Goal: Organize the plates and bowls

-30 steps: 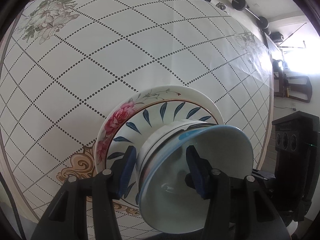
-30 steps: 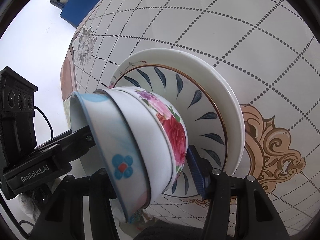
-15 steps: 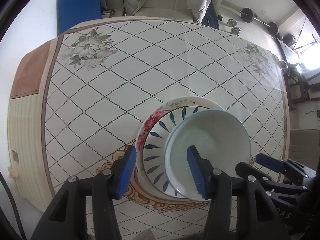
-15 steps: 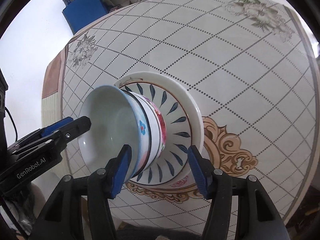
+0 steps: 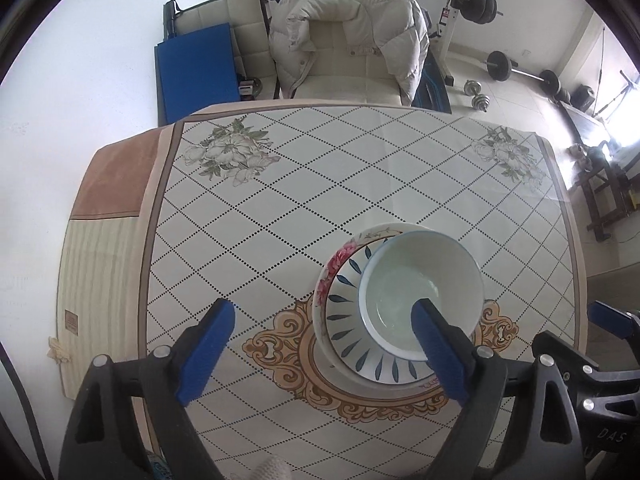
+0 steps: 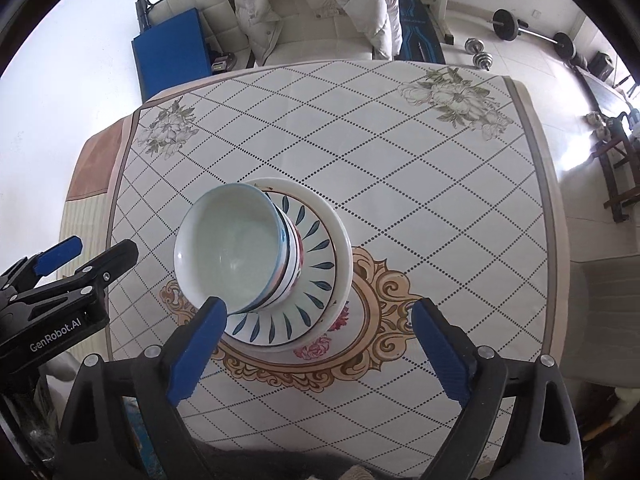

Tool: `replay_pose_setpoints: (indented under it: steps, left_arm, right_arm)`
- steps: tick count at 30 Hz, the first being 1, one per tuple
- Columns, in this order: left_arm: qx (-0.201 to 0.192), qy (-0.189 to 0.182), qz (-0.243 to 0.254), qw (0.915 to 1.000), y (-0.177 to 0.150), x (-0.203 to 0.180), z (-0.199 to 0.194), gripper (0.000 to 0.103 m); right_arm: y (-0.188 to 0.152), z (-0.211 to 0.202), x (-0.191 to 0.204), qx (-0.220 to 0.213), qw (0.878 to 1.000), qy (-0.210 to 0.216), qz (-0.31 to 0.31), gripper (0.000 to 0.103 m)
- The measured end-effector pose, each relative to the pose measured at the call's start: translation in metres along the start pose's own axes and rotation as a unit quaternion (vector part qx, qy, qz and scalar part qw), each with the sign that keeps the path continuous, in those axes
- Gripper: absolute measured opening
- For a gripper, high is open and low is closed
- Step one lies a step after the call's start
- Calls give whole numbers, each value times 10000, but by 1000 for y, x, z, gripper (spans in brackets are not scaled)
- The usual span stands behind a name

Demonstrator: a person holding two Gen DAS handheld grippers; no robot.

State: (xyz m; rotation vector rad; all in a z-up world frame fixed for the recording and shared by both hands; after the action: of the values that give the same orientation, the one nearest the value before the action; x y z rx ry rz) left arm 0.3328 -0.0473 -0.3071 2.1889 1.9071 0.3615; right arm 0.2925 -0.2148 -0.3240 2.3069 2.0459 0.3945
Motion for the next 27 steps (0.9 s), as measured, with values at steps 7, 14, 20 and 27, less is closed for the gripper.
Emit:
replay_pose_setpoints:
  steps: [7, 14, 20, 27]
  left_arm:
    - [-503, -45, -69, 9987, 3, 2, -37, 92]
    - [-643, -54, 101, 9979, -5, -7, -63, 92]
    - [-842, 23, 211, 9962, -21, -14, -96, 92]
    - [-1343, -8, 53, 9909, -41, -18, -155, 92]
  right_arm:
    - [-6, -45, 3, -567, 9979, -263, -160, 103]
    - [-15, -81, 4, -979, 9939, -475, -150, 103]
    - [-29, -110, 5, -1229, 9910, -529, -38, 103]
    - [-60, -167, 8, -1750, 9828, -594, -51, 103]
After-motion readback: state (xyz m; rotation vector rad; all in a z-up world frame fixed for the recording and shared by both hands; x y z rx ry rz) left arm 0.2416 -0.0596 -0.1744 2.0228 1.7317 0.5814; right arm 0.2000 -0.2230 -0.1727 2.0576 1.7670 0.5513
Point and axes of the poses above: each gripper's, at about its wrist camera, not at the fingertips, and z roughly the way its jaws point, x to its left, y to its top, the point moved 7 cm from there along z, roughly the way its jaws point
